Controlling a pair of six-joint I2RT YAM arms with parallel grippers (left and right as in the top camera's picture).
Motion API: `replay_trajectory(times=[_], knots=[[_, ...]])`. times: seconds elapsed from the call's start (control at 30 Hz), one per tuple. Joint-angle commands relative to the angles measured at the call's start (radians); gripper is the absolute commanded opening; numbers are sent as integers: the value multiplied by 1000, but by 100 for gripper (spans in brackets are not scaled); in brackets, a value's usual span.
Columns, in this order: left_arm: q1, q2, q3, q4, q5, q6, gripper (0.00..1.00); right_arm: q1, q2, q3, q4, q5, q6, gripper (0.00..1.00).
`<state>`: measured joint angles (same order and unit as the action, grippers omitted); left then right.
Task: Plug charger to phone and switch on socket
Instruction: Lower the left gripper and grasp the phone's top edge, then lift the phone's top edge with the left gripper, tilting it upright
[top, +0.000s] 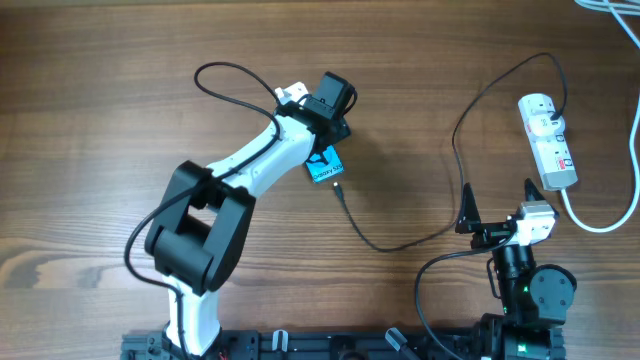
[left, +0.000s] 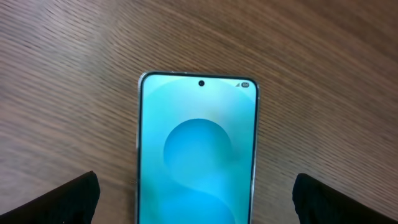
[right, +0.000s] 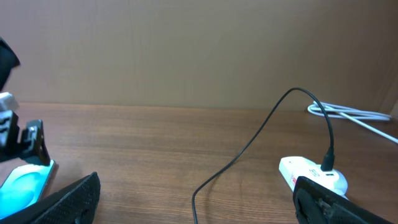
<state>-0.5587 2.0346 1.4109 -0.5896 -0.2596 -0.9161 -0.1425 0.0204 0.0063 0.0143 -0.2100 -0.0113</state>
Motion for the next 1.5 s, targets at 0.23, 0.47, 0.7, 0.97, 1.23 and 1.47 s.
replay_trajectory(times=[0.23,0.47,0.7,0.97,1.23,1.47], knots=[[-11,129,1,30,21,-16,100,-1,-3,-1,3,-16,14,100],[-13,138,1,-95,58,-16,84,-1,-3,-1,3,-16,14,100],[-12,138,1,-264,69,-11,85,-1,-3,-1,3,-16,13,100],[19,138,1,-459,200,116,93,-1,-3,-1,3,-16,13,100],[113,138,1,-328,199,180,100,-1,-3,-1,3,-16,14,100],[140,139,0,-235,167,179,100,-1,-3,-1,3,-16,14,100]])
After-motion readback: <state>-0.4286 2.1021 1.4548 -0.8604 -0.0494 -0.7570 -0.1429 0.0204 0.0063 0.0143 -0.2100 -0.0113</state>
